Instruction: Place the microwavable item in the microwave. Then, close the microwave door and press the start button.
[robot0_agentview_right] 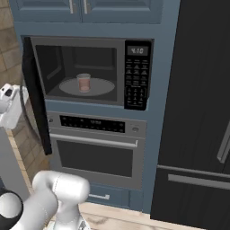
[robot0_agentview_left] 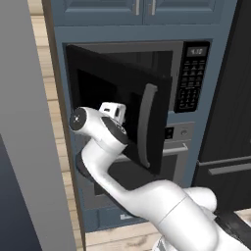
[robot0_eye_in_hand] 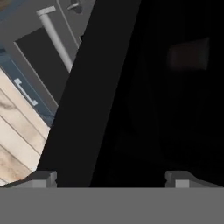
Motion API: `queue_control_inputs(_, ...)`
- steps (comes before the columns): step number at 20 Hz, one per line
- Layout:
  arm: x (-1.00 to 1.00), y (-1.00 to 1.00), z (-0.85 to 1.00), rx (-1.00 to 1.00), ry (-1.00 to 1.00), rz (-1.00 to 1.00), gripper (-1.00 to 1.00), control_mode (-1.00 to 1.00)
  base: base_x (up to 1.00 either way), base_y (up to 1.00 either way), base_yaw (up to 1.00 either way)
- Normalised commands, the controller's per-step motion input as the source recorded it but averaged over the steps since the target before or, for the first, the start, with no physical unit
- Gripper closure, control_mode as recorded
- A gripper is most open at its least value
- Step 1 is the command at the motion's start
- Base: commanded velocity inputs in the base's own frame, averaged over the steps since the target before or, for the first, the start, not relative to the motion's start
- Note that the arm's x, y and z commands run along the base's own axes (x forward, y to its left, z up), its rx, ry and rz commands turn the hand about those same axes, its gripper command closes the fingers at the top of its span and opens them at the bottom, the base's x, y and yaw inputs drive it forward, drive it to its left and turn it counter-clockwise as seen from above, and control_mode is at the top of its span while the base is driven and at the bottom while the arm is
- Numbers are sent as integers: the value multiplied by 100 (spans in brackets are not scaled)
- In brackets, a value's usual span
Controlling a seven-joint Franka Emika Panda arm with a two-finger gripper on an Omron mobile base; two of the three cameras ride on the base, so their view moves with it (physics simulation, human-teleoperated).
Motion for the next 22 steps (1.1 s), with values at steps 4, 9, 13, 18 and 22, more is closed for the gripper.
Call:
queue_control_inputs(4,42,-100,0,13,0,0,-100,-100,0,0,0)
queue_control_inputs(9,64,-75,0,9,0,0,-100,-100,0,0,0)
queue_control_inputs(13,75,-50,0,4,0,0,-100,-100,0,0,0)
queue_control_inputs(18,70,-44,0,3,0,0,-100,-100,0,0,0)
queue_control_inputs(22,68,-36,0,6,0,0,-100,-100,0,0,0)
